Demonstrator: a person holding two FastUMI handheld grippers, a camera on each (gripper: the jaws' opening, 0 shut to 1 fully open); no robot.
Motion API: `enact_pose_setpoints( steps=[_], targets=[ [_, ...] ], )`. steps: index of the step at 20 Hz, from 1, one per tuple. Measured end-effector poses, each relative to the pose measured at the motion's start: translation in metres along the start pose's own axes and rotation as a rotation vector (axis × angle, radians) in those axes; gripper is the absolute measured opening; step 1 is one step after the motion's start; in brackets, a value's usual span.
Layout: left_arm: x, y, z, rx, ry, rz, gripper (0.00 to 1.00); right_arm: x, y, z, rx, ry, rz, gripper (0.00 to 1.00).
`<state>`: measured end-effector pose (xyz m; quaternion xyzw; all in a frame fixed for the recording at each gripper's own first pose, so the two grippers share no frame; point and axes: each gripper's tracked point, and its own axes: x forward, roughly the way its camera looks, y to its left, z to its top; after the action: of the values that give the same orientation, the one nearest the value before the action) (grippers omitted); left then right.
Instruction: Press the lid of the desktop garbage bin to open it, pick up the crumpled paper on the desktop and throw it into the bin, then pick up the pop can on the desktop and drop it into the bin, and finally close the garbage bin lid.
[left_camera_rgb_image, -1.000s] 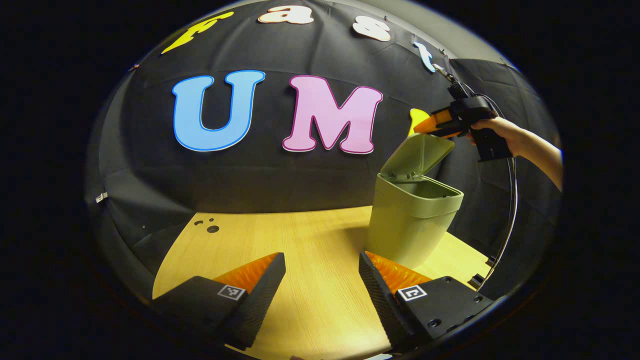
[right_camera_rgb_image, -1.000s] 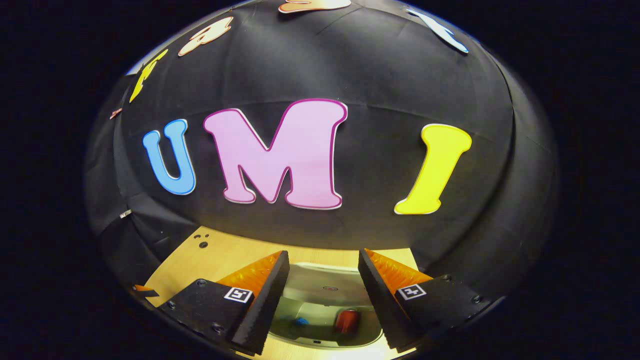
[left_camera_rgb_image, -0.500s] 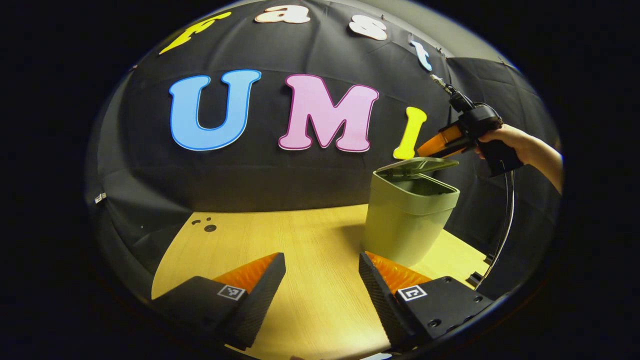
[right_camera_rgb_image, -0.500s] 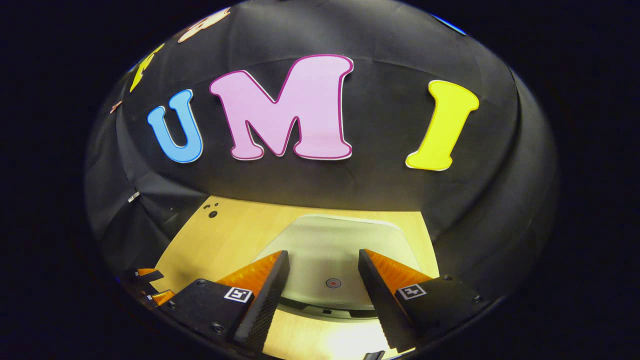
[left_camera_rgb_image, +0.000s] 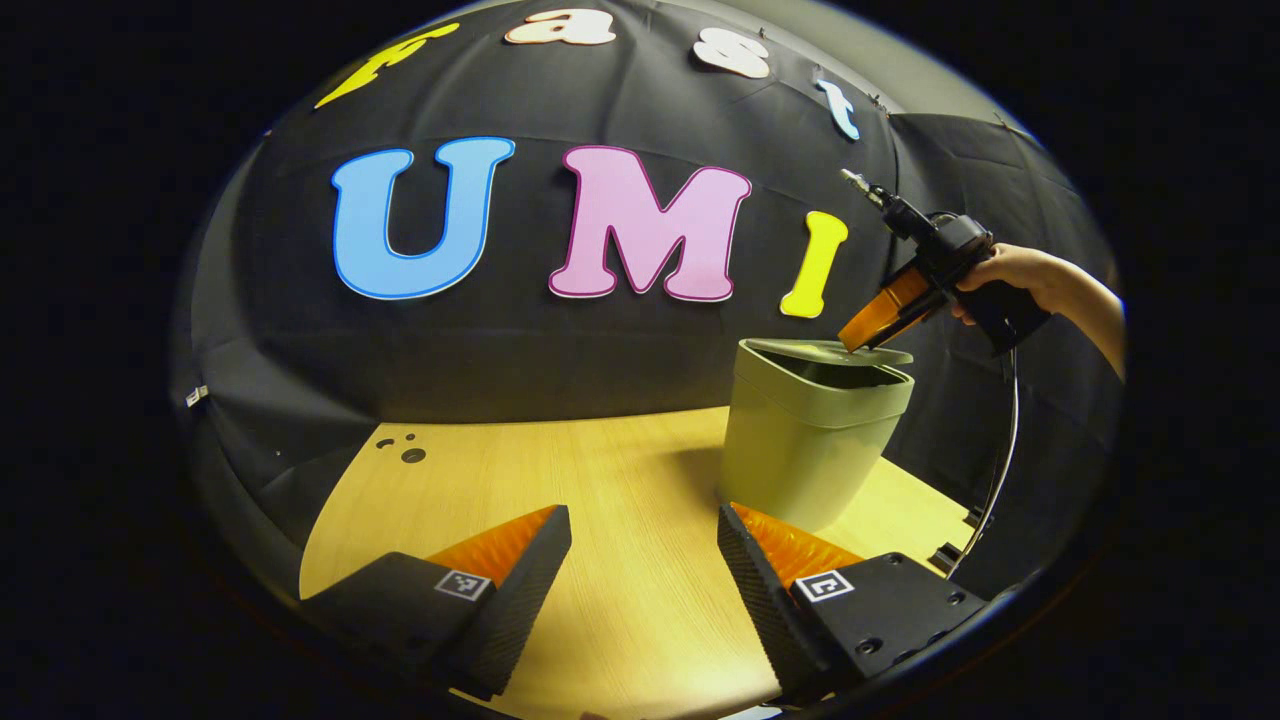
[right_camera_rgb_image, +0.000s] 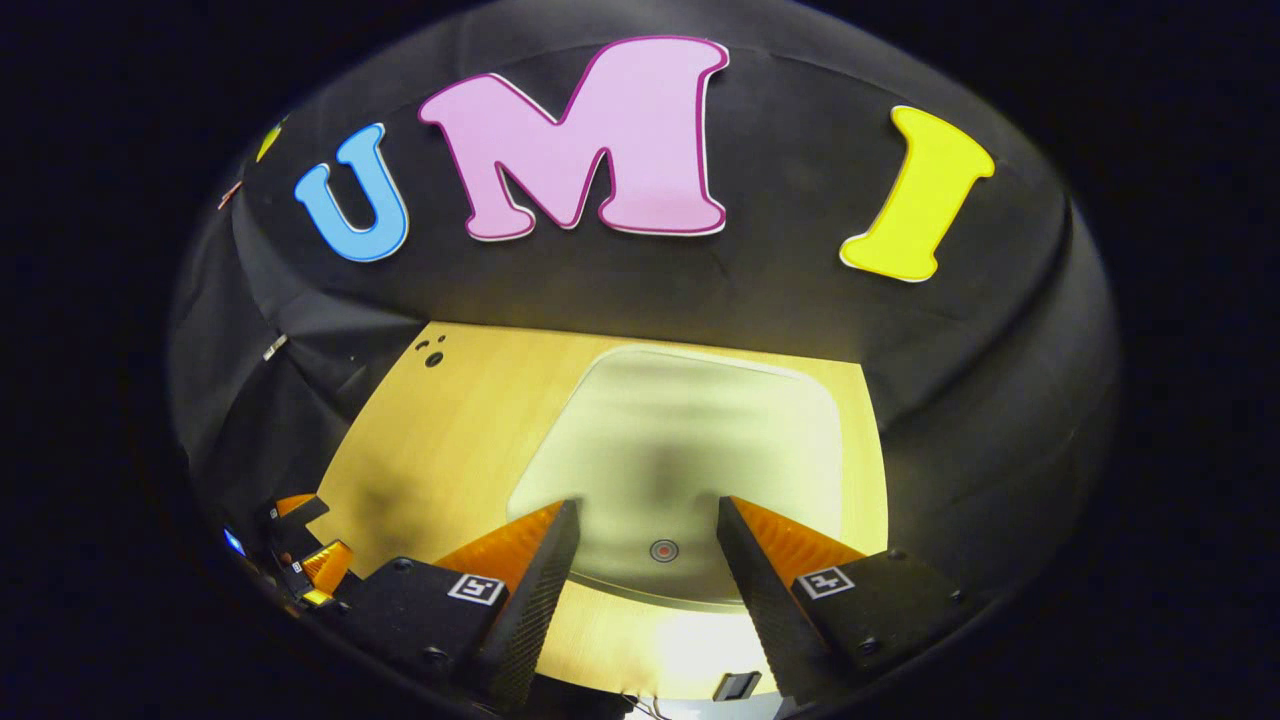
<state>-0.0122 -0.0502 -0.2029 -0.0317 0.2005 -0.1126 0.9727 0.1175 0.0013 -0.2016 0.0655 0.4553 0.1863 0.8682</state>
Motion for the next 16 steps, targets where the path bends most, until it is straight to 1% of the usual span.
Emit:
enact_pose_setpoints(
  steps=[8, 10, 12, 16],
  targets=[
    [0.006, 0.001, 0.002, 0.0, 0.002, -0.002, 0.95, 0.008, 0.003, -0.015, -0.029, 0.132, 0.041, 0.9],
    [0.007, 0.001, 0.001, -0.006, 0.005, -0.005, 0.95, 0.009, 0.002, -0.023, -0.056, 0.2, 0.049, 0.9],
    [0.009, 0.002, 0.001, -0.005, 0.008, -0.005, 0.95, 0.011, -0.001, -0.027, -0.095, 0.254, 0.038, 0.9],
    [0.011, 0.005, 0.001, -0.005, 0.011, -0.003, 0.95, 0.016, -0.001, -0.027, -0.149, 0.313, 0.011, 0.91]
  ],
)
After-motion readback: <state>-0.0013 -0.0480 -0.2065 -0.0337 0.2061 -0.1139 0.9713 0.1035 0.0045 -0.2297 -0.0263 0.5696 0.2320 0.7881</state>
